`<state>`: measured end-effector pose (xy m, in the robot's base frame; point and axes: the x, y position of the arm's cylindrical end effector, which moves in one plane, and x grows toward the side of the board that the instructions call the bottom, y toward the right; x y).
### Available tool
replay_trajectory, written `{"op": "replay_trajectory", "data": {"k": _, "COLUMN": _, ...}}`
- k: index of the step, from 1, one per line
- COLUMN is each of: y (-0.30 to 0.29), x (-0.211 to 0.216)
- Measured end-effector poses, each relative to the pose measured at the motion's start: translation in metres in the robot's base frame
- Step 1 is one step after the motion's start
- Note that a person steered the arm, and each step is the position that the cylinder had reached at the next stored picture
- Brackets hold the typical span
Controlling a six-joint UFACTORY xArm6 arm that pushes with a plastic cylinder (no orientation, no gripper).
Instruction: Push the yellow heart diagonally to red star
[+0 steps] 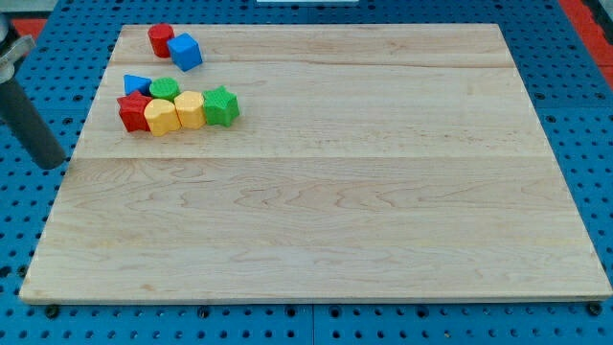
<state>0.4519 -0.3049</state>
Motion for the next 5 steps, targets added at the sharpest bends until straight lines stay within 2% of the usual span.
{"op": "replay_trajectory", "data": {"k": 1, "y": 0.000, "x": -0.018}}
{"op": "replay_trajectory", "data": {"k": 2, "y": 0.000, "x": -0.058}}
{"op": "replay_trajectory", "data": {"k": 3, "y": 0.005, "x": -0.069}}
{"op": "replay_trajectory", "data": {"k": 5, "y": 0.065, "x": -0.069}}
